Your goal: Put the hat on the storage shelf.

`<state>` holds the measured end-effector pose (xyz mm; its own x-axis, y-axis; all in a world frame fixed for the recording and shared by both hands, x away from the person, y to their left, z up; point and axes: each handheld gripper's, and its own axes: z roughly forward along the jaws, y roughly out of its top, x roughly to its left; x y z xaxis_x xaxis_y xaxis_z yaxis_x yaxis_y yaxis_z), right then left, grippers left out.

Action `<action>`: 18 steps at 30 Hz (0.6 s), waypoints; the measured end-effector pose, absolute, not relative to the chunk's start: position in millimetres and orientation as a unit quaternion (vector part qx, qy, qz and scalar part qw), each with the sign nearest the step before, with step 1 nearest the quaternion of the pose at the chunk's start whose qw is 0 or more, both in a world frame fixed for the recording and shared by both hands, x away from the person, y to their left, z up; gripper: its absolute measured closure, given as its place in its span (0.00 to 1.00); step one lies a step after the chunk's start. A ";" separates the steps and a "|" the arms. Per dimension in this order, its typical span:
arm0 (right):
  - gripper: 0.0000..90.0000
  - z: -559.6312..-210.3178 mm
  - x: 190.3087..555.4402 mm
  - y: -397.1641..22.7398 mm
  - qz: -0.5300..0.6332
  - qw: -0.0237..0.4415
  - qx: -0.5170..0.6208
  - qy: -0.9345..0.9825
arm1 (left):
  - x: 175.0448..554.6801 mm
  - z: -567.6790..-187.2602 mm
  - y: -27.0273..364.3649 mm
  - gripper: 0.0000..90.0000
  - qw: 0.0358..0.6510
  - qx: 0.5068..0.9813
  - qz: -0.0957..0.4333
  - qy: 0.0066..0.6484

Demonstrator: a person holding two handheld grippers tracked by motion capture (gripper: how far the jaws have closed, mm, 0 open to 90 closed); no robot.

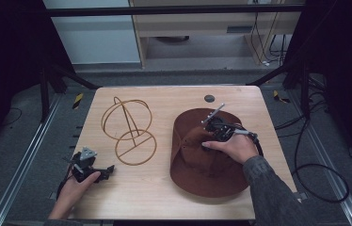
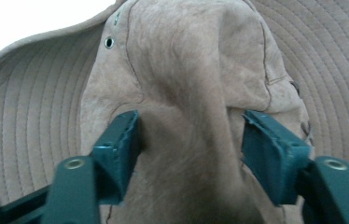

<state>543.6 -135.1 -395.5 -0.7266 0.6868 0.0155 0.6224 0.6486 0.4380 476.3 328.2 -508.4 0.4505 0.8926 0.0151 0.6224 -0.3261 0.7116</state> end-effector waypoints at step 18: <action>0.96 -402.3 543.0 -143.8 0.214 0.058 0.341 0.914 | 476.0 -508.5 327.5 0.00 0.325 0.786 0.209 0.483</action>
